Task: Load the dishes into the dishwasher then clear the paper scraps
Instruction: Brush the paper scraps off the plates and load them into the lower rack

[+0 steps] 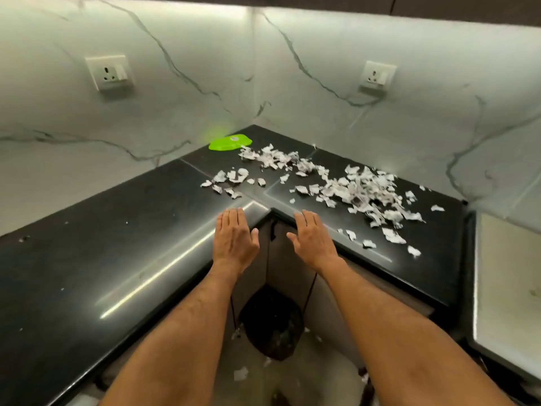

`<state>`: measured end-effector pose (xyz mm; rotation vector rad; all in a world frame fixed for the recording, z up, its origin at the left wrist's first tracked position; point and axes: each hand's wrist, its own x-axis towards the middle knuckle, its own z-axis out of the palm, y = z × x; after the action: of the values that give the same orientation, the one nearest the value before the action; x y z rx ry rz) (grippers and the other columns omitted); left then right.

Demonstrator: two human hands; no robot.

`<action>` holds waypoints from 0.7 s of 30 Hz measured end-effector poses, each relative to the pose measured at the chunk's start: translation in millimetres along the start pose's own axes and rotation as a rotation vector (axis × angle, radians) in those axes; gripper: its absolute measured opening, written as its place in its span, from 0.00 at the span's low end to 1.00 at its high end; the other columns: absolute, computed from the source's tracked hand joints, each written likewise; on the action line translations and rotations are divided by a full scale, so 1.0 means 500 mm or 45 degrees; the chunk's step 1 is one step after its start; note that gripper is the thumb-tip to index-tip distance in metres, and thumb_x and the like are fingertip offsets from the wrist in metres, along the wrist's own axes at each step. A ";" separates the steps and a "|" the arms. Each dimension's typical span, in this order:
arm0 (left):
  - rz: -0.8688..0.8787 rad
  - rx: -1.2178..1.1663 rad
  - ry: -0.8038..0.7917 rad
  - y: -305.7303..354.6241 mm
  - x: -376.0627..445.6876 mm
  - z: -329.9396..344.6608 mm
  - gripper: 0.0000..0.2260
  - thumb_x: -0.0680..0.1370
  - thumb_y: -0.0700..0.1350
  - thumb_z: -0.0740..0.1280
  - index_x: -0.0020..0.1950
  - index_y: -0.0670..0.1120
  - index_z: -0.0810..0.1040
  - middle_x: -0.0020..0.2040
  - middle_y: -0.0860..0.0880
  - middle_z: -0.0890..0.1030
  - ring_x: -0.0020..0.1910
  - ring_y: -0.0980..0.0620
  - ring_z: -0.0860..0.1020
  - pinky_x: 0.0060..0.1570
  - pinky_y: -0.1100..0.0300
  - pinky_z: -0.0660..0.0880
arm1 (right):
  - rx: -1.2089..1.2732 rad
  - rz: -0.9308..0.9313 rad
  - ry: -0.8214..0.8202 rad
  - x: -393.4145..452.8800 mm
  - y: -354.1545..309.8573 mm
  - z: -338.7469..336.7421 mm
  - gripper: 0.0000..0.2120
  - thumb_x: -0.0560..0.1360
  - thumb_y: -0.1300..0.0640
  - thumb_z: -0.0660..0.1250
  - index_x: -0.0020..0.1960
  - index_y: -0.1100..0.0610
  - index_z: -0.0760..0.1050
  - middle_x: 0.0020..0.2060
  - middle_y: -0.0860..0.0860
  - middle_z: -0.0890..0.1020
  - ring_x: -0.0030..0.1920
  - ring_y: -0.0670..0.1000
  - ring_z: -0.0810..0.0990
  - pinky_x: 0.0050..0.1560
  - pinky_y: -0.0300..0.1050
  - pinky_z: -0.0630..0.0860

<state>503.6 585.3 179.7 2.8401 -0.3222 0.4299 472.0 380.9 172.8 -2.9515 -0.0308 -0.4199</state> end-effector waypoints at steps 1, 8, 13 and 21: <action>-0.007 0.007 0.017 -0.010 0.026 0.000 0.31 0.77 0.54 0.64 0.74 0.37 0.66 0.71 0.37 0.71 0.72 0.39 0.68 0.77 0.46 0.58 | 0.017 -0.020 0.013 0.033 -0.002 -0.002 0.29 0.80 0.49 0.67 0.74 0.62 0.66 0.69 0.62 0.71 0.71 0.60 0.68 0.74 0.54 0.67; -0.110 0.036 0.086 -0.054 0.258 0.037 0.32 0.76 0.54 0.65 0.74 0.36 0.66 0.71 0.38 0.71 0.72 0.39 0.67 0.77 0.46 0.58 | -0.052 -0.170 0.067 0.312 0.023 0.006 0.30 0.78 0.49 0.69 0.74 0.64 0.67 0.66 0.63 0.73 0.68 0.62 0.71 0.73 0.54 0.67; -0.183 0.036 0.088 -0.064 0.413 0.071 0.32 0.78 0.54 0.63 0.76 0.36 0.64 0.74 0.38 0.69 0.75 0.39 0.65 0.78 0.46 0.55 | -0.066 -0.247 0.093 0.501 0.049 0.012 0.29 0.79 0.49 0.69 0.73 0.64 0.68 0.65 0.63 0.75 0.66 0.61 0.72 0.72 0.53 0.68; -0.254 0.075 0.032 -0.112 0.566 0.116 0.32 0.80 0.56 0.59 0.78 0.37 0.61 0.76 0.38 0.65 0.77 0.40 0.61 0.79 0.47 0.52 | 0.020 -0.230 0.067 0.693 0.069 0.047 0.29 0.79 0.51 0.69 0.74 0.66 0.68 0.66 0.65 0.75 0.68 0.63 0.71 0.73 0.55 0.68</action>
<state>796.5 571.8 203.5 2.8838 -0.0202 0.4401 812.9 349.9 241.7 -2.9317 -0.2952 -0.5180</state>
